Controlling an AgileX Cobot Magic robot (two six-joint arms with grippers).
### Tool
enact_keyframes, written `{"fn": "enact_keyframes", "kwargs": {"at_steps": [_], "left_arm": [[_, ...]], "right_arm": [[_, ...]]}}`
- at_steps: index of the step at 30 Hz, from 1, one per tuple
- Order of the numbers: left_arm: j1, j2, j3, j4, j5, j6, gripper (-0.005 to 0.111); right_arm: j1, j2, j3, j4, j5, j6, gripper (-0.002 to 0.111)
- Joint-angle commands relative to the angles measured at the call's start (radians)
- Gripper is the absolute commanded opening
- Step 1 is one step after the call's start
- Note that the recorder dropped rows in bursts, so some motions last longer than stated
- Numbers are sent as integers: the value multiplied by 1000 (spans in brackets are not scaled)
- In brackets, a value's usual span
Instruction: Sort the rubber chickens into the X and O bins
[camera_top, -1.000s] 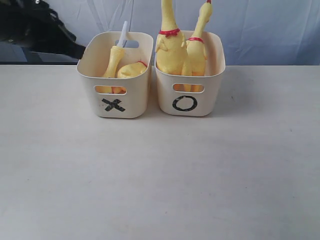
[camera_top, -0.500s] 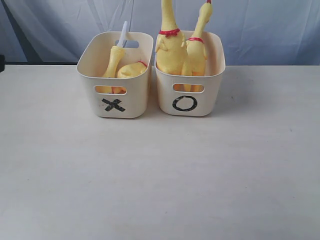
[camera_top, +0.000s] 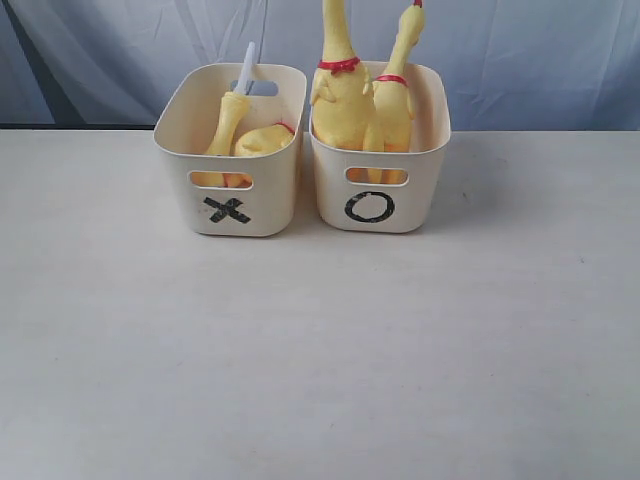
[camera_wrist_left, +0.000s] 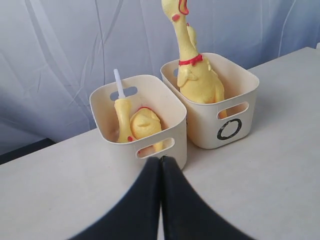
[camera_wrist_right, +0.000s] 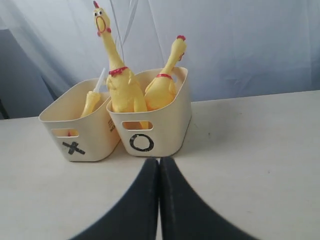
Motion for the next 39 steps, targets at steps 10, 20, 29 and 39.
{"fn": "enact_keyframes", "kwargs": {"at_steps": [10,20,29,39], "left_arm": [[162,-225,7,14,3,-7,0],[190,-424,7,10,3,-7,0],[251,-507,7,14,3,-7,0],[251,-538,7,14,-3,-7,0]], "right_arm": [[-26,-9,3,47,-10,-6,0],[-26,-9,3,47,-10,-6,0],[-26,-9,3,47,-10,-6,0],[-26,-9,3,47,-10,-6,0]]}}
